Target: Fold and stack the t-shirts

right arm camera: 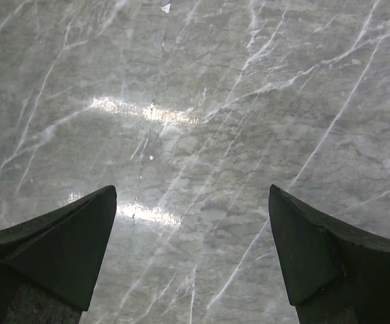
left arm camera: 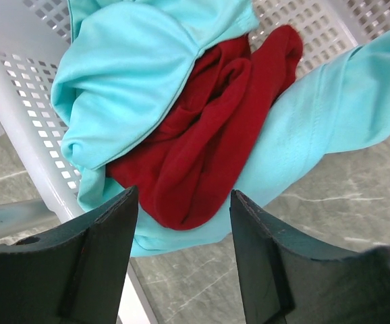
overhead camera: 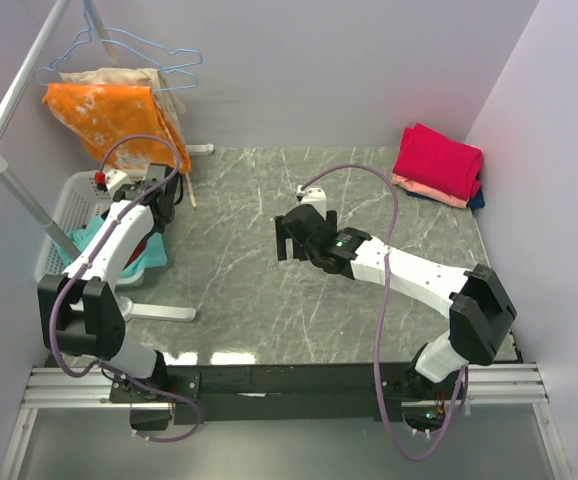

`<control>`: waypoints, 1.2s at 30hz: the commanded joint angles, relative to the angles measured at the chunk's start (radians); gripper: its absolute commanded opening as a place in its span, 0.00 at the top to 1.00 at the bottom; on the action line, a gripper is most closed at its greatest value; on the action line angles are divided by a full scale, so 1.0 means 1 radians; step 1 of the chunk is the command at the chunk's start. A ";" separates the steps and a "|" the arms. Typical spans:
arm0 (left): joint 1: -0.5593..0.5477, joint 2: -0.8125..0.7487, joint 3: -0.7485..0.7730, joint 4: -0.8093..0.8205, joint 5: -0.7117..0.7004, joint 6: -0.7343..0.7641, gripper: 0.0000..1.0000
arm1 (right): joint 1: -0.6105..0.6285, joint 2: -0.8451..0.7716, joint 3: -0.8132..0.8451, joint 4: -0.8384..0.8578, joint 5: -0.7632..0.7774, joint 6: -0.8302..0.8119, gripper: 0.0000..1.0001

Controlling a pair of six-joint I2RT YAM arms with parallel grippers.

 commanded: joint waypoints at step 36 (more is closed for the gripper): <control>-0.102 -0.096 0.421 -0.156 -0.066 0.110 0.99 | -0.012 0.033 0.039 -0.006 -0.009 0.032 0.00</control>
